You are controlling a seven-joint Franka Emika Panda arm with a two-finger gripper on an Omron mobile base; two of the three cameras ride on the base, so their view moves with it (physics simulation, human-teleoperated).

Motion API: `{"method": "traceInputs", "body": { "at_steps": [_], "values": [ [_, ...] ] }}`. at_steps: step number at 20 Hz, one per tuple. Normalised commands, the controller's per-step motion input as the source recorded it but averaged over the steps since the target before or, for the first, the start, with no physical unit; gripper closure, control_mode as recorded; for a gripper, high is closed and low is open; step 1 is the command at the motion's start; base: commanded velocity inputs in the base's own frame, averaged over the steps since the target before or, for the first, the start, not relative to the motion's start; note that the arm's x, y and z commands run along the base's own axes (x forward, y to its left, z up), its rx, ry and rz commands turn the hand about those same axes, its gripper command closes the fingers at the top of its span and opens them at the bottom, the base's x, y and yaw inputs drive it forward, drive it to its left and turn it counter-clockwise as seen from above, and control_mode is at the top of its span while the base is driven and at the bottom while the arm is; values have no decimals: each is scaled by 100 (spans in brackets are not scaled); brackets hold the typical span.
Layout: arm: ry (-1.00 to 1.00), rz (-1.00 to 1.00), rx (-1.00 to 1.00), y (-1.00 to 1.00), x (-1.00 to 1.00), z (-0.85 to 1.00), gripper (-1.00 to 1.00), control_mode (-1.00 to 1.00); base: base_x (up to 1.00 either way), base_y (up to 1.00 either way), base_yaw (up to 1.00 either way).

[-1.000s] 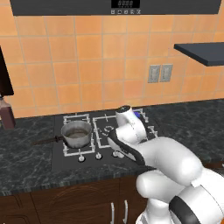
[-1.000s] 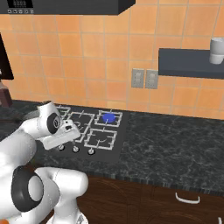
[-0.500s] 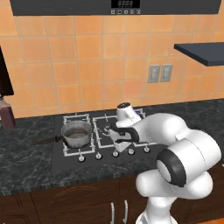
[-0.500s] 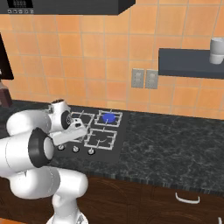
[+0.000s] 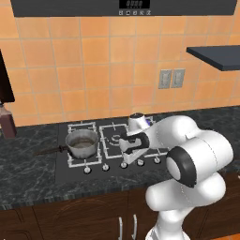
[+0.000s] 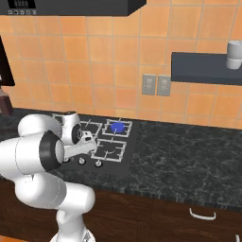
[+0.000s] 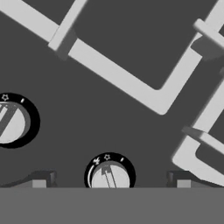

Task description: Turn off the rear right burner of the stove.

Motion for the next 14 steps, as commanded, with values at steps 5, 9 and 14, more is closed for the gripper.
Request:
{"method": "traceInputs", "body": {
  "at_steps": [5,9,14],
  "values": [
    [-1,0,0,0,0,-3,-100,-100,0,0,0],
    [-6,2,0,-6,-22,0,-100,-100,0,0,0],
    [2,0,0,9,4,-18,-100,-100,0,0,0]
  ]
}}
